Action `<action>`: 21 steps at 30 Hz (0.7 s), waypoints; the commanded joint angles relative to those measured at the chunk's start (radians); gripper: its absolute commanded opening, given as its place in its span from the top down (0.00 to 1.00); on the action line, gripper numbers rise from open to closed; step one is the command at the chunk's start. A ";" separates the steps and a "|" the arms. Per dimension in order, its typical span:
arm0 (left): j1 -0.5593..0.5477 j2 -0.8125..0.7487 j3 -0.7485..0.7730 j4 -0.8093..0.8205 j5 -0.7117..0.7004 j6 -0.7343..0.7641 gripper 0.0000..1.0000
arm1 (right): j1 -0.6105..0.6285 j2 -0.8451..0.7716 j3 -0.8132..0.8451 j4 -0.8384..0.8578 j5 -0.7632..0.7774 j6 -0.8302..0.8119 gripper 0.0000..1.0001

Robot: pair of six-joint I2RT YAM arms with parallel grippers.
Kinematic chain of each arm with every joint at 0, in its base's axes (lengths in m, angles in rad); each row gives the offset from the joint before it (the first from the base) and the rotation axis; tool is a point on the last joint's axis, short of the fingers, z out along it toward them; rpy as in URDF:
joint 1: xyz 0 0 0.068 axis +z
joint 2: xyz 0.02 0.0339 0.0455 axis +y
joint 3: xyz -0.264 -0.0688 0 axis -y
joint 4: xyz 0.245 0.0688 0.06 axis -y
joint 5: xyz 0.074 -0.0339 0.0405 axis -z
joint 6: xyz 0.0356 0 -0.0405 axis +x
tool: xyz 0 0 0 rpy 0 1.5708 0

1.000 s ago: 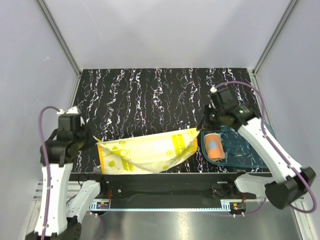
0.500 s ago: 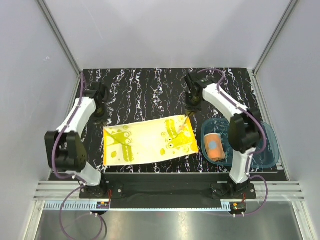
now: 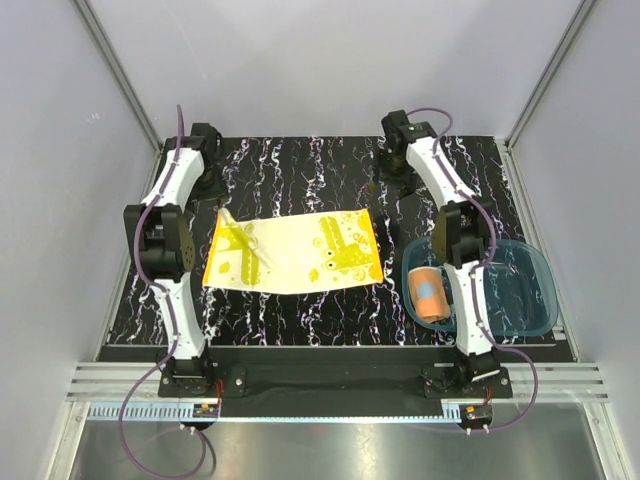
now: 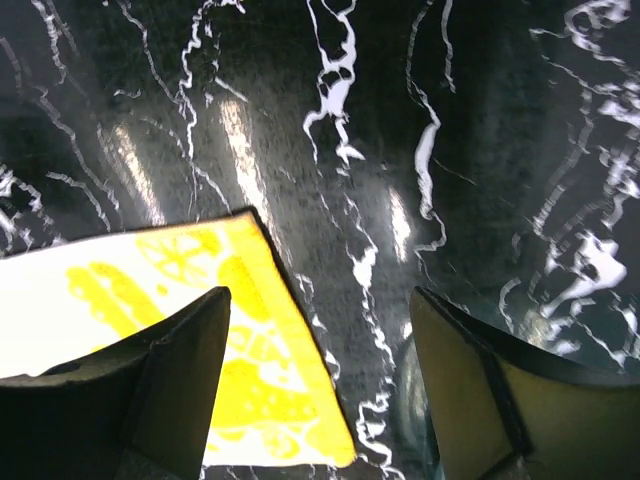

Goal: Roll the towels
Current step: Flatten the towel

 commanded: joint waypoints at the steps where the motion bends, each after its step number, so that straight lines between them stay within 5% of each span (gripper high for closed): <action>1: 0.009 -0.145 -0.028 -0.023 -0.061 0.014 0.30 | 0.003 -0.183 -0.071 -0.003 0.019 -0.034 0.21; 5: 0.040 -0.408 -0.261 0.019 -0.032 -0.033 0.29 | 0.003 -0.436 -0.422 0.179 -0.034 -0.034 0.21; 11: 0.109 -0.795 -0.733 0.143 0.163 -0.116 0.31 | 0.004 -0.608 -0.645 0.226 -0.099 -0.035 0.21; 16: 0.202 -0.891 -0.956 0.257 0.390 -0.129 0.31 | 0.004 -0.718 -0.798 0.275 -0.130 -0.028 0.21; 21: 0.246 -0.877 -1.067 0.378 0.445 -0.148 0.32 | 0.004 -0.769 -0.877 0.286 -0.139 -0.032 0.21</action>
